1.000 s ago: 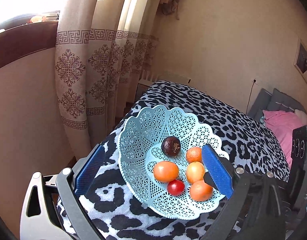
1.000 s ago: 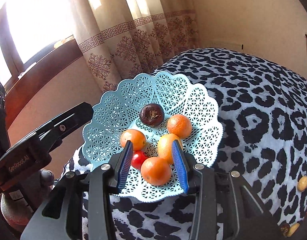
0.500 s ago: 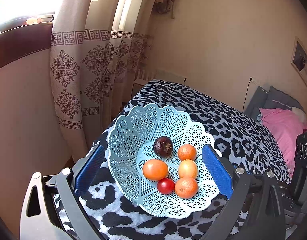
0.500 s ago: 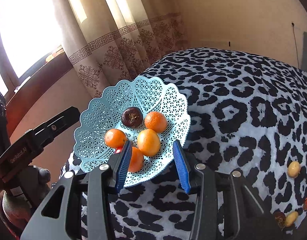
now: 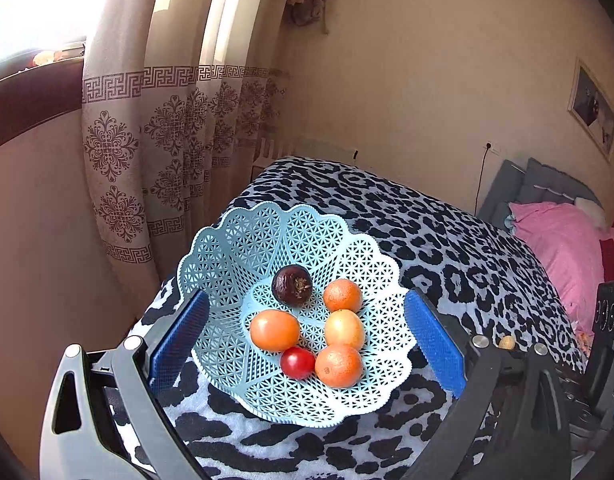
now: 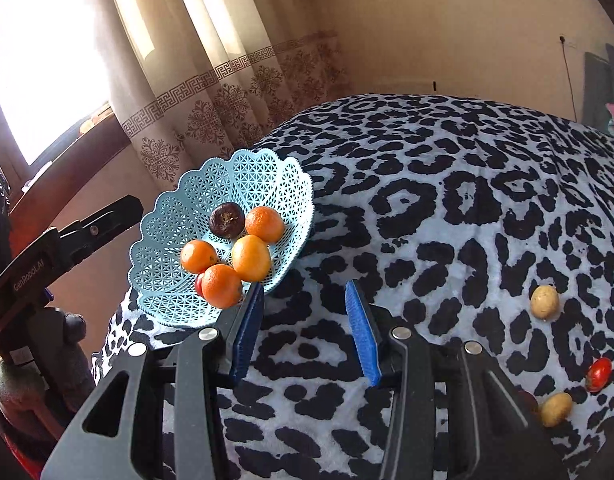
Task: Organize fruits
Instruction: 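Move the right tool back to the pile and grasp the red tomato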
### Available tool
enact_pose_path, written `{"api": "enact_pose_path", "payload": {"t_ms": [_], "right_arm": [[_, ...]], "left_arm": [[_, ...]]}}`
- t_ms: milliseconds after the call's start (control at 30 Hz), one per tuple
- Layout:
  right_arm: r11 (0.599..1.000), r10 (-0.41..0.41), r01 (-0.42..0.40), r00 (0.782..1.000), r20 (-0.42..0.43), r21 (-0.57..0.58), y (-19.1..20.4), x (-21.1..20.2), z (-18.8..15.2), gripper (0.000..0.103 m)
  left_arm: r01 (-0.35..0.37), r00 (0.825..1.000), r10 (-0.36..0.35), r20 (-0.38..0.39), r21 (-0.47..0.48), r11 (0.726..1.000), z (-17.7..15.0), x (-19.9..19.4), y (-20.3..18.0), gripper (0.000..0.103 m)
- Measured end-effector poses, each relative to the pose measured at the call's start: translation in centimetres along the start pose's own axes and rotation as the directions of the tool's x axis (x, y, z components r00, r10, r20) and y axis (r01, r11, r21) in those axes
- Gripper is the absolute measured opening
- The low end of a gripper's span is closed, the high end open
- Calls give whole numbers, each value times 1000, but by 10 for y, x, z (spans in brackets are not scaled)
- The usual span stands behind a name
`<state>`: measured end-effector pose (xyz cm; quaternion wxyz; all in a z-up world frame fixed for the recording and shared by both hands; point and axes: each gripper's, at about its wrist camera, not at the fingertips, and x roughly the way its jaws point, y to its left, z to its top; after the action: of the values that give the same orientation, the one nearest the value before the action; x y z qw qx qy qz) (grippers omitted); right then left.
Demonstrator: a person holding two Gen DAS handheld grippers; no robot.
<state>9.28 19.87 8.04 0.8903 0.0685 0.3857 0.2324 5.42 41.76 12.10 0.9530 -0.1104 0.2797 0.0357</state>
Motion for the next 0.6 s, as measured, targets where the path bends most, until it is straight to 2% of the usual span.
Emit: {"api": "enact_pose_path", "payload": {"t_ms": [600], "right_arm": [[984, -112, 101, 991, 67, 148, -87, -53, -15, 43]], "left_arm": [[66, 998, -64, -21, 103, 992, -8, -3, -61, 99]]}}
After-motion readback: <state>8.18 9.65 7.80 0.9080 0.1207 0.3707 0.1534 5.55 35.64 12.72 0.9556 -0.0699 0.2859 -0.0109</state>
